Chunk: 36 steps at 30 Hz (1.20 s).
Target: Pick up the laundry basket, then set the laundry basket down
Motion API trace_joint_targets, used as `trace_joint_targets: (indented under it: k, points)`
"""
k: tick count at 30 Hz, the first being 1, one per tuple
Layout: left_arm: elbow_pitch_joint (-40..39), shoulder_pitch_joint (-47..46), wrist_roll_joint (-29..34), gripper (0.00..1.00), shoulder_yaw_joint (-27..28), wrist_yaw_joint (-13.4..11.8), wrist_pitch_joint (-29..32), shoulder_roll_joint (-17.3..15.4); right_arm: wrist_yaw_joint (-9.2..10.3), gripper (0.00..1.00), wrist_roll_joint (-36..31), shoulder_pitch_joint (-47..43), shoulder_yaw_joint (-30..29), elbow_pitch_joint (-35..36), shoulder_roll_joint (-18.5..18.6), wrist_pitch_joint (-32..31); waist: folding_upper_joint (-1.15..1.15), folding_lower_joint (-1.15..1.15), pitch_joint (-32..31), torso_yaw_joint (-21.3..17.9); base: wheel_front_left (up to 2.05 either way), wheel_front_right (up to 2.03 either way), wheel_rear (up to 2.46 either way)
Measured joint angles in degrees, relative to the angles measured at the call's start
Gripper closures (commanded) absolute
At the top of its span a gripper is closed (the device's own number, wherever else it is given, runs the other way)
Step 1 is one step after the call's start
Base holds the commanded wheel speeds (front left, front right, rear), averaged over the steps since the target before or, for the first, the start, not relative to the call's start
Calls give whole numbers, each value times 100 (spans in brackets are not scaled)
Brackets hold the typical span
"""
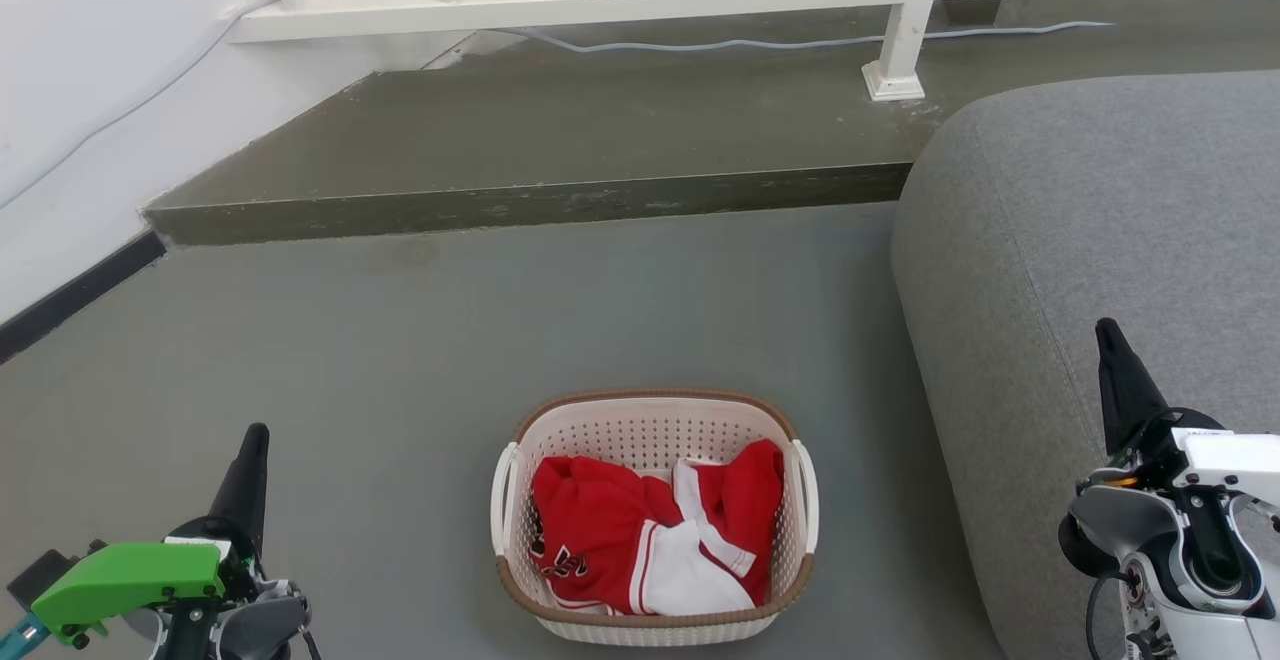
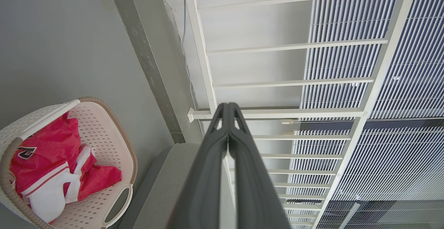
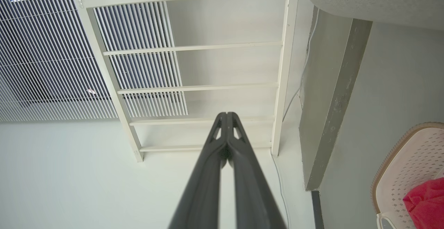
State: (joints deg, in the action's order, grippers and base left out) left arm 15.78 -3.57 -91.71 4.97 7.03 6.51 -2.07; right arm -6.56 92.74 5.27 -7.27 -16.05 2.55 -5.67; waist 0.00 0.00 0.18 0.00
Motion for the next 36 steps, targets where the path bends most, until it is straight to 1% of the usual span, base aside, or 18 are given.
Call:
trace_joint_targets:
  k: [36]
  points:
    - [0, 0, -14, 100, 0, 0, 0, 0, 0, 100, -1, 0, -2, 0, -2, -1, 0, 0, 0, 0, 0, 0, 0]
